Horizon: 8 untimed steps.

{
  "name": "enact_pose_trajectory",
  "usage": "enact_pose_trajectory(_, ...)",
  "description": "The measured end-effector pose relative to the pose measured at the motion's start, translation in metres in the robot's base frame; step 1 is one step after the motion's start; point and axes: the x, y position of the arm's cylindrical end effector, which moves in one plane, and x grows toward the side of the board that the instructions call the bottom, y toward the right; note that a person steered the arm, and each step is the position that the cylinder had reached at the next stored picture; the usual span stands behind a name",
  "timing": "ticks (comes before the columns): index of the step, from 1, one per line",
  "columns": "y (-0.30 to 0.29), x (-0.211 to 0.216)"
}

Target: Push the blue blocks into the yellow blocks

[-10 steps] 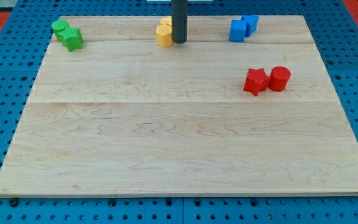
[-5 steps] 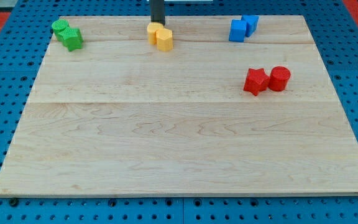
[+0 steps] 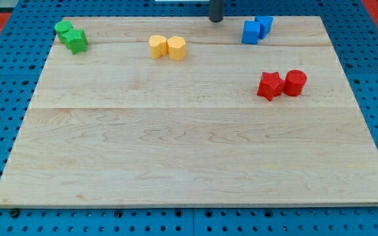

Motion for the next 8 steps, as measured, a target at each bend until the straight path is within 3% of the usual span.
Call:
enact_pose_trajectory(3,0.101,0.003)
enact_pose_trajectory(8,0.031,0.052)
